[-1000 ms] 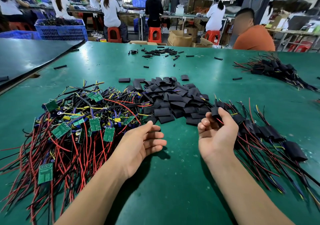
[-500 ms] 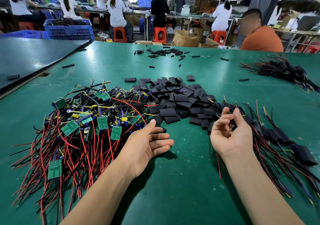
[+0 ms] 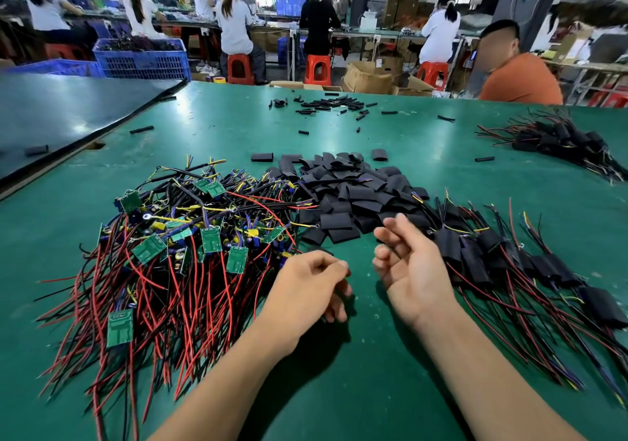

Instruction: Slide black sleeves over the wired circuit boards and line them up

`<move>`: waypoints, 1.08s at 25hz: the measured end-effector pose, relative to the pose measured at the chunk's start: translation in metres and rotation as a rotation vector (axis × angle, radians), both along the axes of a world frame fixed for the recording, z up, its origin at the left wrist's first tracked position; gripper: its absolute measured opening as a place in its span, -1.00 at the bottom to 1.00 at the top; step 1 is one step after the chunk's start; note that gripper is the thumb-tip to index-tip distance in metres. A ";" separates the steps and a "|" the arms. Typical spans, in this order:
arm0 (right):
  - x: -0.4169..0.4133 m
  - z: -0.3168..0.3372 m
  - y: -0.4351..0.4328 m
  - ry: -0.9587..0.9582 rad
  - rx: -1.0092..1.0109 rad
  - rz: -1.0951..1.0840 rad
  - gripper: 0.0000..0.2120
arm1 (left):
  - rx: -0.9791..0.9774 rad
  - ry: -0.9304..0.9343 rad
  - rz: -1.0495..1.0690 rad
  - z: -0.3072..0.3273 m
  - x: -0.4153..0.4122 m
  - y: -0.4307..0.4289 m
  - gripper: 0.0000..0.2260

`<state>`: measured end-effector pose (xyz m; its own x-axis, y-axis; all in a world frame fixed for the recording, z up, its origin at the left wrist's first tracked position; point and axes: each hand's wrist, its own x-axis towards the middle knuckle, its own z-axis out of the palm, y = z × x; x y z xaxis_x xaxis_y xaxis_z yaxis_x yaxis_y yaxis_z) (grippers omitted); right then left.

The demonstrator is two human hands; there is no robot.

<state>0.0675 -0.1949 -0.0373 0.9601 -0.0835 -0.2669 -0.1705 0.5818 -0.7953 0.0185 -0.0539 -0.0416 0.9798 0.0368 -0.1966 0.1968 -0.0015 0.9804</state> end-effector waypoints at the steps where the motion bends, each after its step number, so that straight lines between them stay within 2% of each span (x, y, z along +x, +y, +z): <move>1: 0.000 -0.004 0.004 -0.062 -0.153 0.027 -0.84 | 0.052 -0.026 0.001 0.000 -0.001 -0.001 -0.85; 5: -0.002 -0.016 0.024 -0.264 -0.565 0.144 -0.96 | 0.122 -0.070 0.106 -0.001 -0.002 -0.001 -0.82; 8: 0.007 -0.012 0.044 -0.247 -0.668 0.225 -0.94 | 0.196 -0.115 0.156 -0.004 -0.001 -0.003 -0.79; 11: 0.018 -0.002 0.057 -0.192 -0.766 0.391 -0.78 | 0.174 -0.119 0.155 -0.009 0.002 -0.001 -0.79; 13: 0.023 0.001 0.059 -0.227 -0.789 0.378 -0.83 | 0.159 -0.120 0.148 -0.012 0.005 0.002 -0.80; 15: 0.025 0.002 0.055 -0.279 -0.729 0.303 -0.85 | 0.141 -0.138 0.137 -0.015 0.007 0.002 -0.83; 17: 0.027 0.006 0.048 -0.299 -0.558 0.272 -0.83 | 0.110 -0.160 0.139 -0.017 0.008 0.001 -0.88; 20: 0.028 0.013 0.029 -0.326 -0.282 0.252 -0.83 | 0.052 -0.137 0.137 -0.019 0.010 0.002 -0.81; 23: 0.028 0.018 0.009 -0.370 -0.144 0.144 -0.82 | -0.013 -0.121 0.143 -0.017 0.009 0.003 -0.80; 27: 0.021 0.020 -0.017 -0.314 0.124 0.103 -0.88 | -0.087 -0.212 0.224 -0.013 0.009 0.005 -0.87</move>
<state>0.0889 -0.2117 -0.0178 0.9987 0.0323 0.0406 0.0086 0.6697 -0.7426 0.0275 -0.0489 -0.0541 0.9687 0.2481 -0.0012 -0.0255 0.1045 0.9942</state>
